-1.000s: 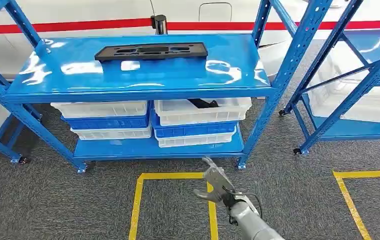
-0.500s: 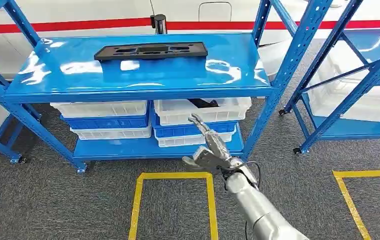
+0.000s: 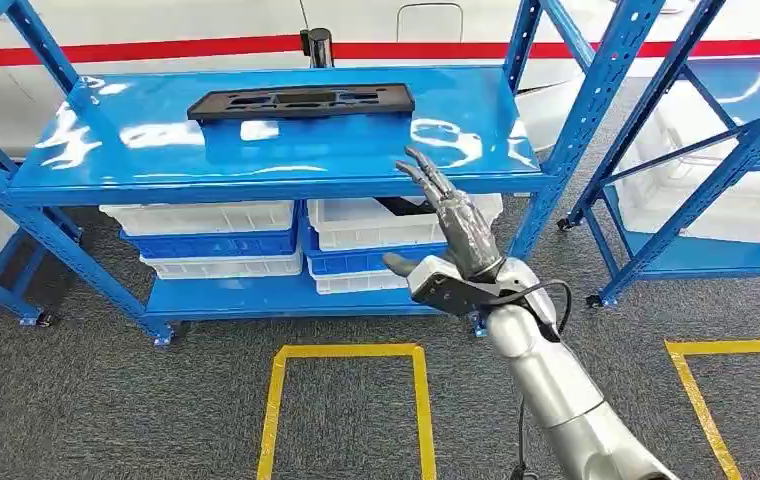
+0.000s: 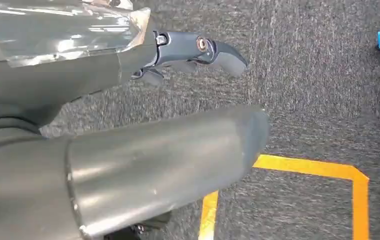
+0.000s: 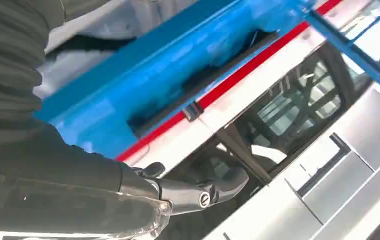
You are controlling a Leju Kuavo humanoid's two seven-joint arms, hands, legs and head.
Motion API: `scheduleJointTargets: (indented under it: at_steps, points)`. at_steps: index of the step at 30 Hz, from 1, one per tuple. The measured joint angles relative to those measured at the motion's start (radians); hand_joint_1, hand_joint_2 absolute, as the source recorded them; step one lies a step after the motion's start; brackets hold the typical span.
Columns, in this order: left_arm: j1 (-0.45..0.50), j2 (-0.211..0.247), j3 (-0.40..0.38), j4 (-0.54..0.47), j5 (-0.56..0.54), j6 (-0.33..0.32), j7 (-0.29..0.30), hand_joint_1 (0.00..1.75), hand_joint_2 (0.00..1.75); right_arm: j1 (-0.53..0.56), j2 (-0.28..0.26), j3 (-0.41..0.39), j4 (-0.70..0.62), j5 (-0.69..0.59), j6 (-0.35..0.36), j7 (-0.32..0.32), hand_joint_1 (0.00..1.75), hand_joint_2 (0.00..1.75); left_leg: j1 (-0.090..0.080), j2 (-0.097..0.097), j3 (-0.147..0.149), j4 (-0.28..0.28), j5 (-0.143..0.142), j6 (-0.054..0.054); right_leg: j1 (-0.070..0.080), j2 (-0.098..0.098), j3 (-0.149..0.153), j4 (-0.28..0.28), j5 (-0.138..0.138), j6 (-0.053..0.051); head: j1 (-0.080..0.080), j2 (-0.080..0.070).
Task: Take the parts from the cabinet and place them on the table.
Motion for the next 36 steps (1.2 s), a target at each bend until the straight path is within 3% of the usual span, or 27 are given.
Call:
scheduleJointTargets:
  at_steps: [7, 12, 18, 36]
  points:
    - [-0.015, -0.012, -0.048, 0.000, -0.050, 0.006, 0.029, 0.00, 0.00, -0.221, -0.006, 0.041, -0.019, 0.094, 0.090, 0.195, 0.00, 1.75, 0.000, -0.001, 0.000, 0.000, 0.002, 0.000, 0.000, 0.000, 0.000, 0.000, 0.000, 0.000, 0.000, 0.000]
    - [-0.038, -0.018, -0.089, 0.000, -0.080, 0.012, 0.059, 0.00, 0.00, -0.345, 0.027, 0.085, 0.017, 0.146, 0.114, 0.277, 0.00, 1.75, 0.000, 0.000, -0.001, 0.000, 0.002, 0.000, 0.000, 0.000, 0.000, 0.001, 0.000, 0.000, 0.000, 0.000]
    - [-0.055, -0.030, -0.125, 0.000, -0.089, 0.009, 0.063, 0.00, 0.00, -0.403, 0.111, 0.149, 0.108, 0.177, 0.101, 0.295, 0.00, 1.75, 0.000, -0.001, -0.001, 0.000, 0.002, 0.000, 0.000, 0.000, -0.001, 0.001, 0.000, 0.000, 0.000, 0.000]
    - [-0.055, -0.030, -0.136, 0.000, -0.075, 0.015, 0.062, 0.00, 0.00, -0.418, 0.143, 0.167, 0.133, 0.158, 0.125, 0.307, 0.00, 1.75, 0.000, -0.002, -0.002, 0.001, 0.002, 0.000, 0.000, 0.000, -0.003, 0.001, 0.000, 0.000, 0.000, 0.000]
